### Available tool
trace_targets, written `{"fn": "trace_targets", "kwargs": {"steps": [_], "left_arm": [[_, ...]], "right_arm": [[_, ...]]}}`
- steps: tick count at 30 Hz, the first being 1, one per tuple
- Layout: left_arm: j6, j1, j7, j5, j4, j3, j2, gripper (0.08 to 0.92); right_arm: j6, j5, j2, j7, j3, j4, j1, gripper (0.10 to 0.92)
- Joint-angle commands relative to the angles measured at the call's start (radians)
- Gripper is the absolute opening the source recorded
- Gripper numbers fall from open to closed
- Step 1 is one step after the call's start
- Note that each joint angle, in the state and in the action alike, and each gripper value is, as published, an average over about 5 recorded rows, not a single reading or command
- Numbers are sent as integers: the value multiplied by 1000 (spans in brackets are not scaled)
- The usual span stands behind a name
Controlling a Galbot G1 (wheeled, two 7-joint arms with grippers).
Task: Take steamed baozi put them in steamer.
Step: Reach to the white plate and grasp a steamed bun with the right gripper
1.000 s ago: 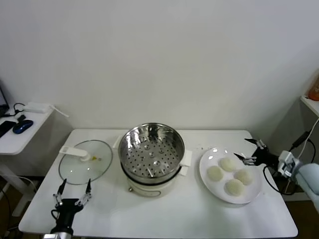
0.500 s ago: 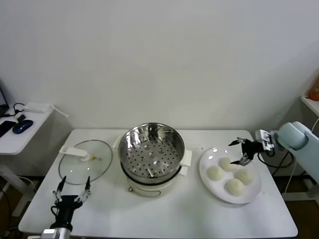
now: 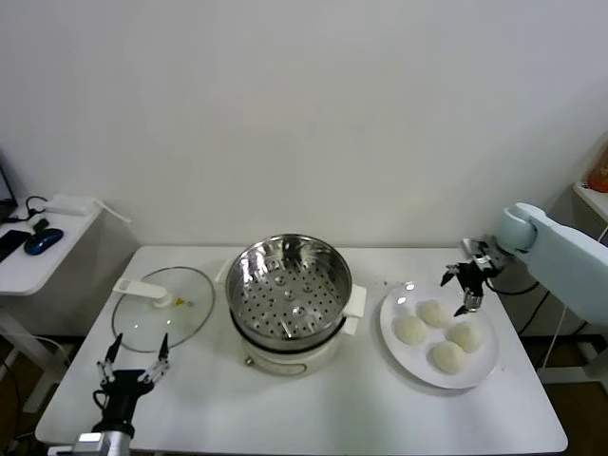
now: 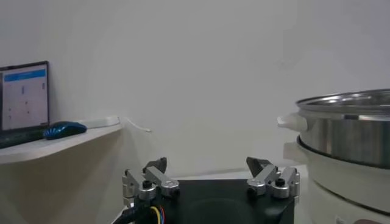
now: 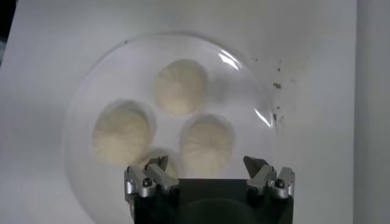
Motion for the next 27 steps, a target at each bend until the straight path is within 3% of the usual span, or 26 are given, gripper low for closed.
{"fn": "trace_targets", "kwargs": {"steps": [1, 27], "left_arm": [[5, -1, -2, -5, 2, -3, 3, 823], [7, 5, -6, -18, 3, -14, 6, 823]], "right_arm": [[13, -77, 77, -2, -14, -88, -17, 823], [17, -129, 109, 54, 122, -124, -127, 823]]}}
